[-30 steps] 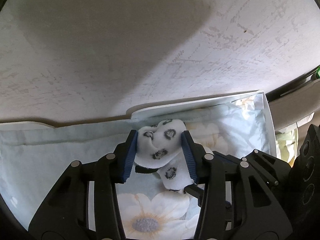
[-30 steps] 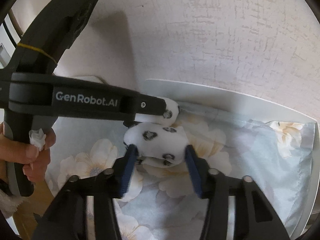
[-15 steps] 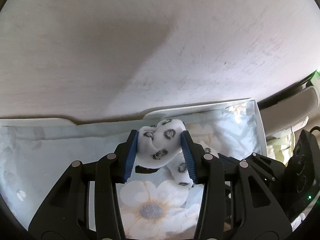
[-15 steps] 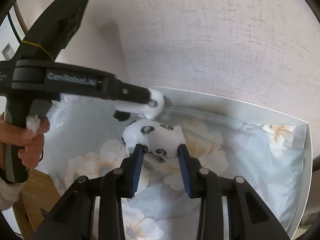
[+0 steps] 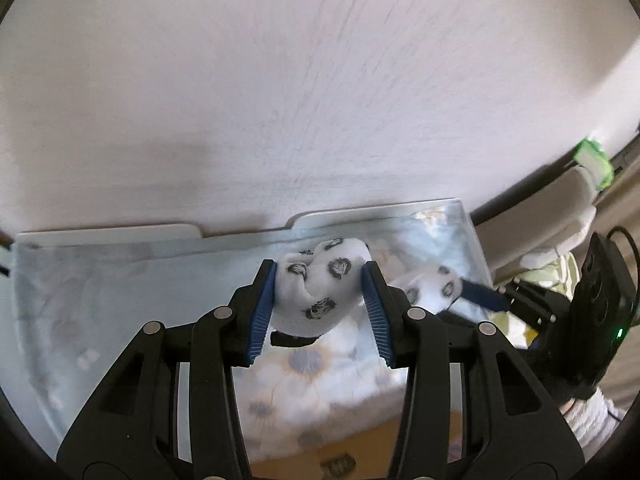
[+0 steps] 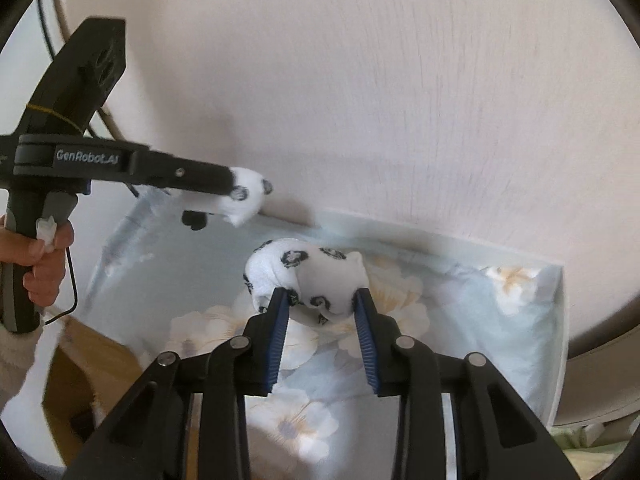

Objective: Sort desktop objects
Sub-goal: 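Carry both panda-print socks into the box and release both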

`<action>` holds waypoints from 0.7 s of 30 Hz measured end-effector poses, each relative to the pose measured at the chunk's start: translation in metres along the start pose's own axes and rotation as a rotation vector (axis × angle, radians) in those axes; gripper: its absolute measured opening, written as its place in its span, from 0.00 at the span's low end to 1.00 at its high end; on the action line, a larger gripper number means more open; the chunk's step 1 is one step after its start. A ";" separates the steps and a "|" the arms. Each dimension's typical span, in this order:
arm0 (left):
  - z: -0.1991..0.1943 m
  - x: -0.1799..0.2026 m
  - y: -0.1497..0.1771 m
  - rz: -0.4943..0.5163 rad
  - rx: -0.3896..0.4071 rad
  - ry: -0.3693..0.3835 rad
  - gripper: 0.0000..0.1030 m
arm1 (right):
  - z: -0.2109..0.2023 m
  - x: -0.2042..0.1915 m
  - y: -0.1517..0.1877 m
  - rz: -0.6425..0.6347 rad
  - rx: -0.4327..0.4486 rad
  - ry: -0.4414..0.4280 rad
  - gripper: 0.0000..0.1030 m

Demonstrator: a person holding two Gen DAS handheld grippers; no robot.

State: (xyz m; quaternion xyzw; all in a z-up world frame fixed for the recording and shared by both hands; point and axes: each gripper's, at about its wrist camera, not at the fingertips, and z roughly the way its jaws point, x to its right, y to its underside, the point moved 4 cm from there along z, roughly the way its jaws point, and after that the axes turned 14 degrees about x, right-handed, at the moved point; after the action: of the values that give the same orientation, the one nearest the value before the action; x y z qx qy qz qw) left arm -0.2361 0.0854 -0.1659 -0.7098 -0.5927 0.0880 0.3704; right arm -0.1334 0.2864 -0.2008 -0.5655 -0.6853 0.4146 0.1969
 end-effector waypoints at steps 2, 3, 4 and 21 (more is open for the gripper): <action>-0.031 0.000 0.000 0.001 0.014 0.008 0.39 | -0.019 -0.007 -0.011 -0.001 0.018 -0.010 0.30; -0.049 0.000 0.000 0.002 0.028 0.011 0.39 | -0.035 -0.013 -0.017 -0.010 0.032 -0.015 0.30; -0.062 0.001 0.001 0.006 0.036 0.012 0.39 | -0.039 -0.019 -0.024 -0.016 0.036 -0.018 0.30; -0.181 0.015 0.162 0.149 -0.077 -0.030 0.39 | -0.150 -0.115 0.031 0.013 -0.033 -0.112 0.30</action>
State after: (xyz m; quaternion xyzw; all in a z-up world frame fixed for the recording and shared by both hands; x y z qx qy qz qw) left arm -0.0042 0.0188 -0.1344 -0.7643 -0.5466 0.1029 0.3264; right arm 0.0286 0.2309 -0.1152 -0.5489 -0.6983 0.4356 0.1461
